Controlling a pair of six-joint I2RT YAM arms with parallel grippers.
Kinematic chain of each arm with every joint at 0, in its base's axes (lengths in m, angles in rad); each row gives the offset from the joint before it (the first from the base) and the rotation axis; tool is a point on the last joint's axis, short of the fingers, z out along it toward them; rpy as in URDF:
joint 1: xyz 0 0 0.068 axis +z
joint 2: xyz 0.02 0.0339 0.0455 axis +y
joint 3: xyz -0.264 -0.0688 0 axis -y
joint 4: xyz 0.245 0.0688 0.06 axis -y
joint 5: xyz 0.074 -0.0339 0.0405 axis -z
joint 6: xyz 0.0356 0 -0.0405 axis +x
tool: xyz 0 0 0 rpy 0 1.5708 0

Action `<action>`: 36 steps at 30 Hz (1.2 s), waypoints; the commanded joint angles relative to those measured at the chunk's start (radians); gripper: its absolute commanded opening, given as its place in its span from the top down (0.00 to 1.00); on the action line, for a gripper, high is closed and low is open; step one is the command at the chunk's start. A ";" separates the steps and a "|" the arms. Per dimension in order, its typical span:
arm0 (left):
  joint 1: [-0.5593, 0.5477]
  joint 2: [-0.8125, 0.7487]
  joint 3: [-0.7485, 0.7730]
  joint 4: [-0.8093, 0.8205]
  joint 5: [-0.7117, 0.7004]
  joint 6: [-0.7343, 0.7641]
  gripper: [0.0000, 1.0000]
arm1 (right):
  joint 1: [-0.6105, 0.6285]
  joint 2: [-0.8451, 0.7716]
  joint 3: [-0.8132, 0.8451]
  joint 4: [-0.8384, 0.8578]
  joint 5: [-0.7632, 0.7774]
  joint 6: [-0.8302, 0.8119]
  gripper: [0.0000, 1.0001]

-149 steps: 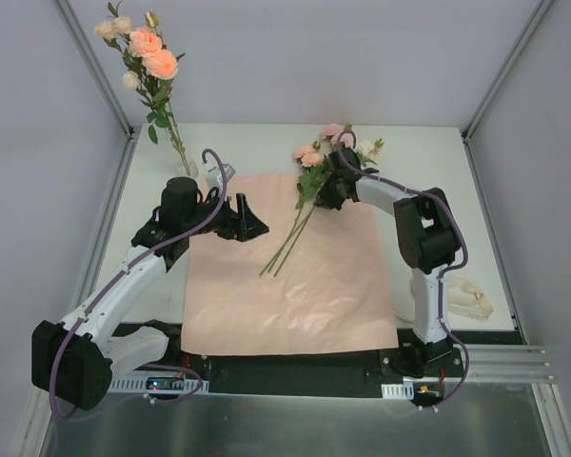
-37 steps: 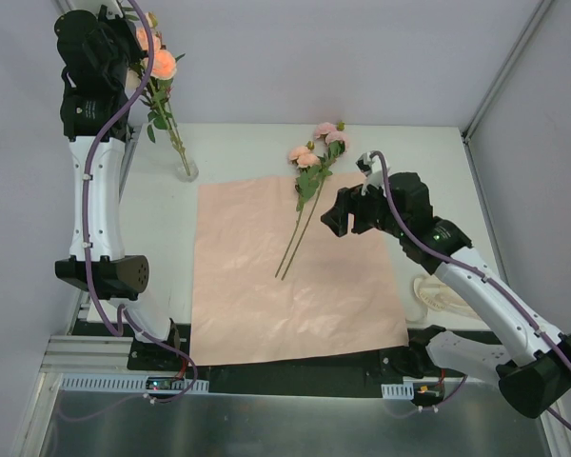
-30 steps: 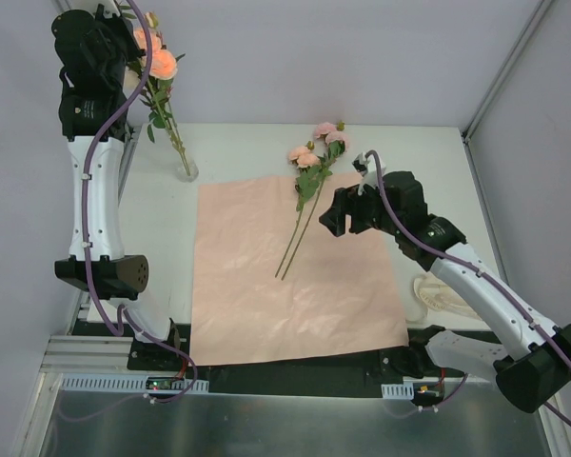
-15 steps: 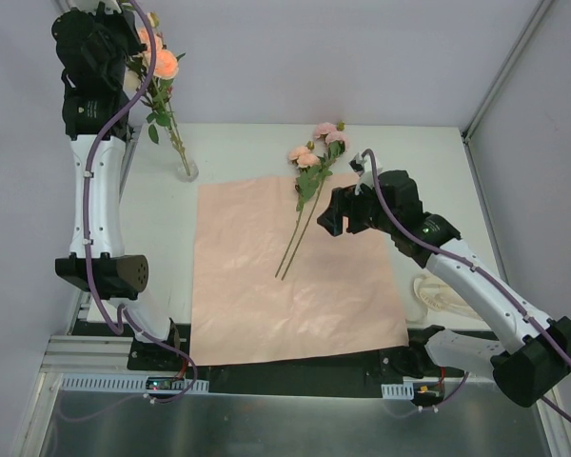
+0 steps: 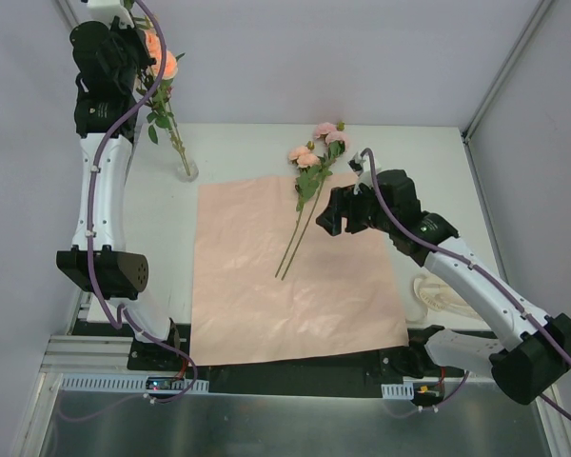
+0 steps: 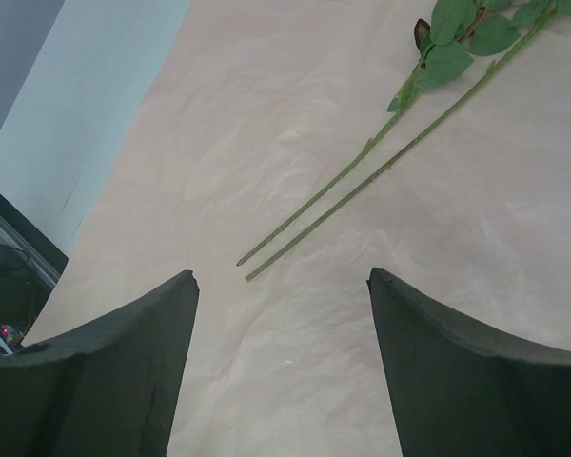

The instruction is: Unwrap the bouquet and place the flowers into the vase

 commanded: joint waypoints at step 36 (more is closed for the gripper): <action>0.008 0.033 -0.225 0.029 -0.110 -0.082 1.00 | -0.004 0.040 0.026 -0.002 -0.012 0.028 0.25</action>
